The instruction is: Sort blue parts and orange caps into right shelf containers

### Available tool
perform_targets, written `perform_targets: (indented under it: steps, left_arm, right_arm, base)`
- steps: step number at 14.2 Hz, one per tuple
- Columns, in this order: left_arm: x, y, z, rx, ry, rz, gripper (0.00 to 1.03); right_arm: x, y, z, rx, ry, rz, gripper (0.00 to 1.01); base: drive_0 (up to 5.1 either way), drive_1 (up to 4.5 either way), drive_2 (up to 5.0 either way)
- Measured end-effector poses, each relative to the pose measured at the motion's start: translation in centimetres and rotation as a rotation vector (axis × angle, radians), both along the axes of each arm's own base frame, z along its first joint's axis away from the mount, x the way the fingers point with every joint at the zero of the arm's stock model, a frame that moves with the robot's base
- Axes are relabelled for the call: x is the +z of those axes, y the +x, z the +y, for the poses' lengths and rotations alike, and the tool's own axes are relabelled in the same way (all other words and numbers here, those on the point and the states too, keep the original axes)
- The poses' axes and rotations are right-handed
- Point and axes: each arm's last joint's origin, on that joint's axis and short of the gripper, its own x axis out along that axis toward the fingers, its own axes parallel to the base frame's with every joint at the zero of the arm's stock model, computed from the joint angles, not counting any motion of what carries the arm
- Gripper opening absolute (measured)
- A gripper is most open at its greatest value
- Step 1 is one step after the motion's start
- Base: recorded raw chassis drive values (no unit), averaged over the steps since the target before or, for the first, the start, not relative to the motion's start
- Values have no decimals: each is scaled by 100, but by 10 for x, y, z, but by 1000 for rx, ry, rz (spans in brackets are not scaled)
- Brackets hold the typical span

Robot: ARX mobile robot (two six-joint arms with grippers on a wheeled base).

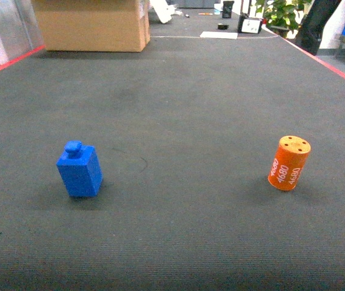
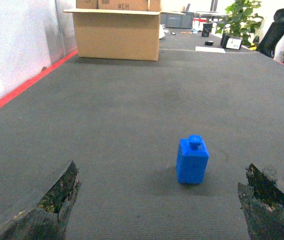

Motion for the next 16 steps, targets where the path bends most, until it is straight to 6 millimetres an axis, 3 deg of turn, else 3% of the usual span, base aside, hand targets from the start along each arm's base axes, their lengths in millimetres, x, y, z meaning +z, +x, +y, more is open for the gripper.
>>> perform_targets:
  steps: [16]
  left_arm:
    - [0,0,0,0,0,0,98]
  right_arm:
    - [0,0,0,0,0,0,98]
  base:
    - [0,0,0]
